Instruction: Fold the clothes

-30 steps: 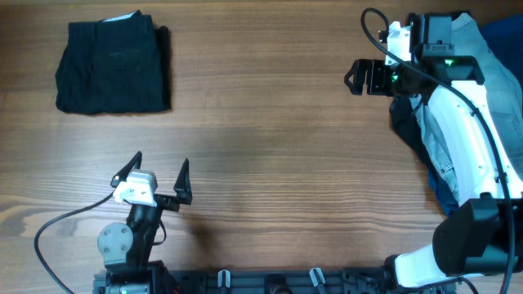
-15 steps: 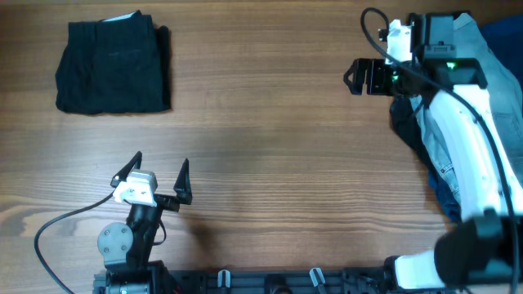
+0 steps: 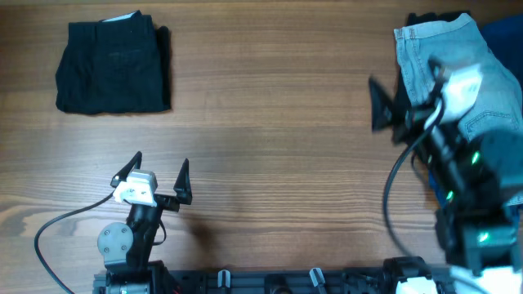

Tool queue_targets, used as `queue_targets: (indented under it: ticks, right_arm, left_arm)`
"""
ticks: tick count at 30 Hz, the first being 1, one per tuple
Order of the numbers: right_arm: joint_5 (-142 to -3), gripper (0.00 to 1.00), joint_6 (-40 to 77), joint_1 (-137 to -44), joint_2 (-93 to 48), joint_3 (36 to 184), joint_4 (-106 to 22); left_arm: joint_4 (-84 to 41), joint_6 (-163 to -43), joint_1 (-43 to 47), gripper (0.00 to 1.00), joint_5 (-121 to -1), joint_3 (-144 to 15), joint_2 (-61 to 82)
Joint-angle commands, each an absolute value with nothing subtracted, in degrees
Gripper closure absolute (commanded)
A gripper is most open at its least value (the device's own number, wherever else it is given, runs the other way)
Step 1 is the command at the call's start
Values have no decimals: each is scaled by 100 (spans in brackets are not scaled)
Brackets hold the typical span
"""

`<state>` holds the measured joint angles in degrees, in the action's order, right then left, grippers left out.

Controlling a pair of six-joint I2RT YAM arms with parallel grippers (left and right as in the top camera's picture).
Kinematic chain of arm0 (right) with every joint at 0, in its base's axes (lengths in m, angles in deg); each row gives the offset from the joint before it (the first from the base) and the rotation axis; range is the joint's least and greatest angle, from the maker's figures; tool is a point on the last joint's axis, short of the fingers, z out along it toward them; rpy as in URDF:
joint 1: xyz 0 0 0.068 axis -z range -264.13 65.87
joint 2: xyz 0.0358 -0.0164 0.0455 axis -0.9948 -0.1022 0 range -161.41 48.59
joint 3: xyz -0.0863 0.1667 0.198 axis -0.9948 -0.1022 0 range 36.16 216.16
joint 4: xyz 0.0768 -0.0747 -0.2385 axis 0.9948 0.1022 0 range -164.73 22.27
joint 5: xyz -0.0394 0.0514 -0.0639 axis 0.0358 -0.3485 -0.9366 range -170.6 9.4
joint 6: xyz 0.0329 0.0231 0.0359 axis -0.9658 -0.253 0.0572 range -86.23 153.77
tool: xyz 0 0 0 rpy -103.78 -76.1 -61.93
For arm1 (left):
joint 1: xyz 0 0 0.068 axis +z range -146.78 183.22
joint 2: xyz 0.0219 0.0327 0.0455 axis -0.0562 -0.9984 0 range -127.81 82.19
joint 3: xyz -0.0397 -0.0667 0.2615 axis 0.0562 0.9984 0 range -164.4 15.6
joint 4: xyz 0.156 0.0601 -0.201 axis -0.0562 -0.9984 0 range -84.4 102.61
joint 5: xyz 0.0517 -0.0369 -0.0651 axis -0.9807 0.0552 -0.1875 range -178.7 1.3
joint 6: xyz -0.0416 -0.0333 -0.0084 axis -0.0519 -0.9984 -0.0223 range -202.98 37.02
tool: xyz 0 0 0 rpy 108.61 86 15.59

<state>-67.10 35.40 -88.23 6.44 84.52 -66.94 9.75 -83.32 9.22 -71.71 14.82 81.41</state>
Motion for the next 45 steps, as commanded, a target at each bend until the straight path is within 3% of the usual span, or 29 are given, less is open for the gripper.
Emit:
queue_targets:
  ticks: [1,9,19,45]
  right_arm:
    - [-6616,0,3687,-8788,1678,6879,-7352]
    - [-6422,0,3678,-8635,3726,4549,-7796]
    - [-6402,0,3678,-8631,4804,3733,-7780]
    - [-6383,0,3665,-8631,3689,3646,-7614]
  left_arm:
    - [984,-8347,951,0,-7223,1526,8181]
    - [984,-8347,951,0,-7225,1526,8181]
    - [984,-8347,951,0,-7223,1526,8181]
    - [984,-8347,951,0,-7223,1526,8181]
